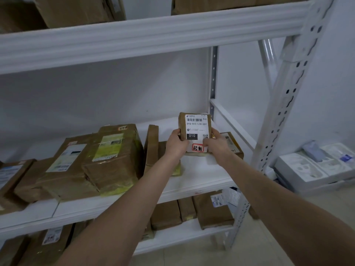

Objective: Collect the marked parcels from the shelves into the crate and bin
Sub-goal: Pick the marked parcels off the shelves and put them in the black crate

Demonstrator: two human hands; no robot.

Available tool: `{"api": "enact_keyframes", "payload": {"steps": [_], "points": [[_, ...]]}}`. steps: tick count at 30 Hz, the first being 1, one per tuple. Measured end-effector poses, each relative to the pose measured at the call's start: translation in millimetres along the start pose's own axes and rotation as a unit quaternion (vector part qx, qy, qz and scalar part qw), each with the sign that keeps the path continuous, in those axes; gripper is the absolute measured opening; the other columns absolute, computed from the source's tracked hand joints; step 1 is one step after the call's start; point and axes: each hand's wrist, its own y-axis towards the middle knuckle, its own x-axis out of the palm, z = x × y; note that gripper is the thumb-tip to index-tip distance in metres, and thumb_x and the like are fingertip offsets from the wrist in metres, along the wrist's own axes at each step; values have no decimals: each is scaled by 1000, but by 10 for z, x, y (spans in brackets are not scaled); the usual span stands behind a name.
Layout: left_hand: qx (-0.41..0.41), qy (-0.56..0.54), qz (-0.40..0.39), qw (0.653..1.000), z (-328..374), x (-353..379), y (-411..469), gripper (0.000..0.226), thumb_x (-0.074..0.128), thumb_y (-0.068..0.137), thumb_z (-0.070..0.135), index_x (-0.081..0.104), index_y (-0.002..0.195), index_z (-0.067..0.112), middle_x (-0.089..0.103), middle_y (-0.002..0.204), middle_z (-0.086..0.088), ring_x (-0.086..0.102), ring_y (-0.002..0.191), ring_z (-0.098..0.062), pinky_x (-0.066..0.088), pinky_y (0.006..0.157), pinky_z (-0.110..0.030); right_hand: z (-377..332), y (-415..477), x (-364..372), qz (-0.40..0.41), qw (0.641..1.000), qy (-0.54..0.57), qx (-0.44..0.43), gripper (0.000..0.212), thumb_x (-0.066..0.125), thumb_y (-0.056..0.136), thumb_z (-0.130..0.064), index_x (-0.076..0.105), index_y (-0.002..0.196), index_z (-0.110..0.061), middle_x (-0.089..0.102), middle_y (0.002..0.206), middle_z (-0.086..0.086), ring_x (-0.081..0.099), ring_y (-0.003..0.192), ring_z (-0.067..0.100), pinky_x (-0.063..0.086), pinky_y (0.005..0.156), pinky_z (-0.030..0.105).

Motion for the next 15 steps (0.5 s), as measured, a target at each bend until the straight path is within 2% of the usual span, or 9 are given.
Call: {"api": "enact_keyframes", "payload": {"steps": [2, 5, 8, 10, 13, 15], "points": [[0, -14, 6, 1000, -31, -68, -41, 53, 54, 91, 6, 38, 142, 10, 54, 135, -8, 56, 118, -25, 49, 99, -43, -12, -61, 35, -6, 1000, -3, -4, 62, 54, 85, 8, 43, 139, -21, 65, 104, 3, 65, 80, 12, 53, 61, 22], [8, -22, 22, 999, -32, -186, -171, 54, 57, 93, 11, 38, 144, 15, 53, 138, -6, 57, 118, -22, 51, 97, -41, -44, -179, 90, -29, 999, -8, -19, 63, 57, 86, 4, 40, 140, -23, 64, 96, -4, 66, 83, 11, 53, 63, 23], [16, -29, 38, 999, -43, -294, -353, 58, 60, 91, 12, 38, 145, 19, 55, 137, -3, 59, 117, -19, 53, 93, -35, -62, -306, 137, -47, 998, -21, -42, 64, 59, 86, 0, 40, 141, -27, 66, 112, 2, 68, 89, 17, 58, 74, 32], [23, -42, 47, 998, -82, -348, -509, 61, 65, 88, 14, 41, 144, 21, 57, 135, -1, 60, 114, -18, 54, 92, -37, -70, -415, 142, -61, 996, -27, -58, 67, 60, 85, -2, 39, 142, -30, 65, 118, 5, 68, 92, 20, 58, 82, 38], [18, -69, 69, 995, -133, -416, -785, 69, 71, 82, 15, 41, 144, 23, 58, 133, -1, 58, 116, -20, 52, 96, -43, -71, -640, 103, -89, 993, -33, -73, 68, 61, 86, -3, 38, 143, -32, 65, 114, 3, 68, 94, 22, 57, 84, 41], [20, -93, 81, 992, -132, -471, -1008, 70, 71, 83, 11, 39, 145, 18, 59, 131, -1, 60, 111, -18, 53, 94, -39, -62, -784, 86, -102, 990, -41, -84, 68, 63, 85, -5, 39, 143, -31, 65, 108, 1, 68, 91, 21, 57, 85, 42]]}}
